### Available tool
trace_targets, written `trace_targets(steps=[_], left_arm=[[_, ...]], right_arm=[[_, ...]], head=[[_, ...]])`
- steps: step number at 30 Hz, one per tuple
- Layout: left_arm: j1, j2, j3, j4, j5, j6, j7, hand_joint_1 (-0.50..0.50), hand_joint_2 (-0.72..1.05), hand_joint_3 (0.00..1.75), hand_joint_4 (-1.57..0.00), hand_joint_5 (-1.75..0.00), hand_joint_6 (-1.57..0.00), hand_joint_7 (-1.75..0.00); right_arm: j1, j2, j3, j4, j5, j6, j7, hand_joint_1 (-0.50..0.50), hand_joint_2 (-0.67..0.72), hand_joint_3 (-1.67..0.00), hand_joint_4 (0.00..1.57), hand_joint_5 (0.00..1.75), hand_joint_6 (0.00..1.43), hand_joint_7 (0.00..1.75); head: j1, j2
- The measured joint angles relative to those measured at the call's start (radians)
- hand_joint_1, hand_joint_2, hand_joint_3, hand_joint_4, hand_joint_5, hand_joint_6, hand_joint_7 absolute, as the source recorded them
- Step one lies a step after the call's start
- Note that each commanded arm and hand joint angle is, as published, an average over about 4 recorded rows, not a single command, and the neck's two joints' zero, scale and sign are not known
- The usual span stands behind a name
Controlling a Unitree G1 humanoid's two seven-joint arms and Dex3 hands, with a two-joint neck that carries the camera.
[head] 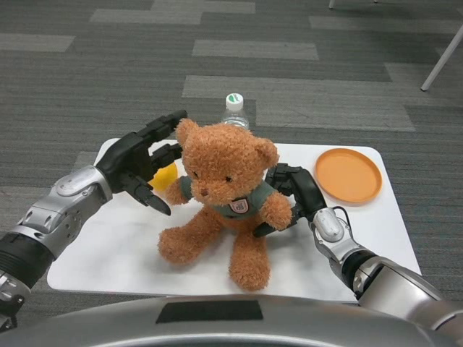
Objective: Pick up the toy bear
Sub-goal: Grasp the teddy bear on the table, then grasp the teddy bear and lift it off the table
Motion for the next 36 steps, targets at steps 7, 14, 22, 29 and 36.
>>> trace_targets(steps=[7,14,22,29,36], left_arm=[[-0.049,0.002,-0.121,0.013,0.026,0.011,0.049,-0.5,-0.08,0.09,0.0,-1.0,0.0,0.0],[-0.078,-0.016,-0.211,0.045,0.012,0.015,0.168,-0.5,-0.06,0.09,0.0,-1.05,0.0,0.0],[-0.089,-0.028,-0.28,0.075,-0.05,0.015,0.236,-0.5,0.23,0.09,0.0,-1.13,0.0,0.0],[-0.117,-0.03,-0.343,0.094,-0.117,0.018,0.256,-0.38,0.52,0.09,0.0,-1.13,0.0,0.0],[-0.134,-0.03,-0.376,0.115,-0.158,0.019,0.257,-0.14,0.76,0.02,0.0,-1.21,0.0,-0.03]], right_arm=[[0.001,-0.004,0.019,-0.001,0.0,0.001,-0.006,0.21,0.09,0.0,0.91,1.36,1.06,1.54],[0.001,-0.006,0.031,-0.014,0.0,0.001,-0.009,0.21,0.09,0.0,0.91,1.36,1.06,1.54],[0.001,-0.008,0.052,-0.038,0.0,0.001,-0.012,0.21,0.08,0.0,0.88,1.43,1.03,1.54],[0.0,-0.007,0.092,-0.045,0.001,0.001,-0.027,0.2,0.03,0.0,0.88,1.45,0.98,1.54],[-0.003,-0.005,0.133,-0.045,0.002,0.001,-0.051,0.17,0.03,0.0,0.81,1.45,0.8,1.5]], head=[[0.012,0.001],[0.011,0.006],[0.014,0.007],[0.014,0.008],[0.014,0.007]])
